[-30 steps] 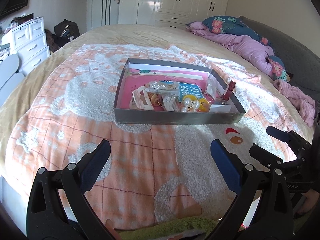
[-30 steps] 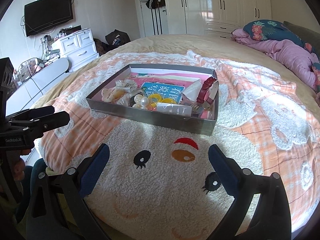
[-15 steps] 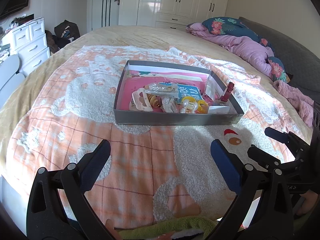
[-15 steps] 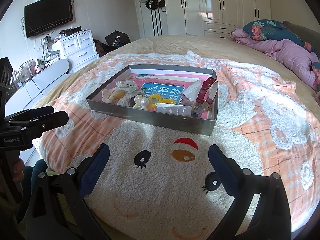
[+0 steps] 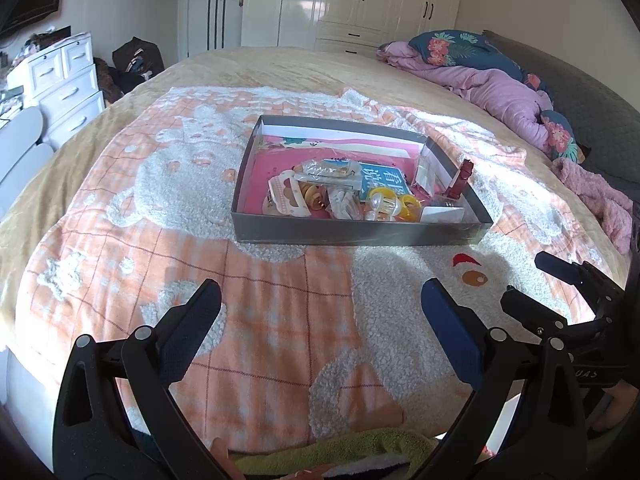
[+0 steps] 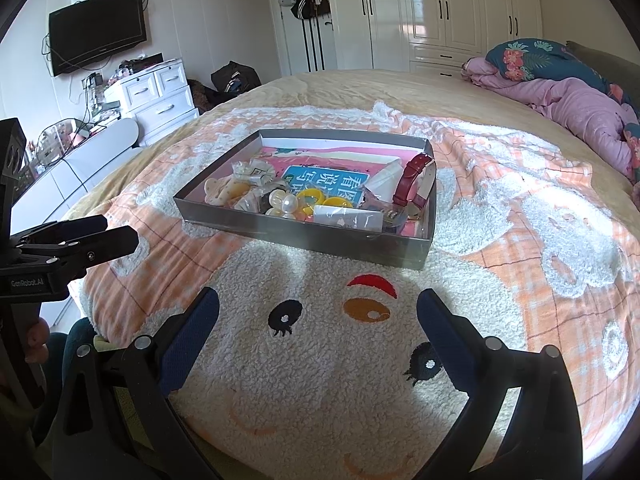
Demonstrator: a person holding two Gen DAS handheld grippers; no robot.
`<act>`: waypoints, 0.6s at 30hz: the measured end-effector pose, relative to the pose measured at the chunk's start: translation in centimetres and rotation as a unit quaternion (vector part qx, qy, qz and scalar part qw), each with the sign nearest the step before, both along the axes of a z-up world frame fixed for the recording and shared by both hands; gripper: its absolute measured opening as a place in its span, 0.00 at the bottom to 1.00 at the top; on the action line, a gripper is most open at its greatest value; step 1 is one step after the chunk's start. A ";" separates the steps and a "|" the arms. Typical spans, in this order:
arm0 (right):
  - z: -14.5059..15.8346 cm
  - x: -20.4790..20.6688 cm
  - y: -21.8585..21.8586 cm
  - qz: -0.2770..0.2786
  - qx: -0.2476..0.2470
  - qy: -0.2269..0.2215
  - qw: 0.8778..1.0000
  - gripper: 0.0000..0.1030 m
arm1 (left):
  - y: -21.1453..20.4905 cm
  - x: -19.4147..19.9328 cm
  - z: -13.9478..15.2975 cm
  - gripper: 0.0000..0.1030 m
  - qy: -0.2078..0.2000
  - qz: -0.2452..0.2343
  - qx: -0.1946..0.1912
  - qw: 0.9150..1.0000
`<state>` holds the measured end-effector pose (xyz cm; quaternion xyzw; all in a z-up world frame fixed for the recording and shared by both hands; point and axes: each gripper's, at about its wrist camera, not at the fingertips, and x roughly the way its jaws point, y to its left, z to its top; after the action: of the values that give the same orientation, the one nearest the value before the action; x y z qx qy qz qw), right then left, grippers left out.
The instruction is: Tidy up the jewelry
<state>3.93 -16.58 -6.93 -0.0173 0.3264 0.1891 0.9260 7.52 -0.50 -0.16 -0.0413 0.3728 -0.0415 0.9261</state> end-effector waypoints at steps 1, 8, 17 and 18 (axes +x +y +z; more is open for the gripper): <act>0.0 0.0 0.0 0.000 0.000 0.000 1.000 0.96 | 0.0 0.0 0.0 0.91 0.000 0.000 -0.001 1.000; 0.0 -0.1 0.0 0.000 -0.001 -0.001 1.000 0.96 | -0.2 -0.1 0.0 0.91 0.003 -0.001 -0.004 1.000; 0.1 -0.1 0.1 0.001 -0.001 -0.001 1.000 0.96 | -0.4 0.1 -0.2 0.91 0.010 0.002 0.002 1.000; 0.0 -0.1 0.1 0.001 -0.001 0.000 1.000 0.96 | -0.4 0.1 -0.3 0.91 0.010 0.003 0.003 1.000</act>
<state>3.82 -16.53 -6.88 -0.0185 0.3267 0.1895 0.9258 7.59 -0.93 -0.41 -0.0403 0.3824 -0.0377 0.9223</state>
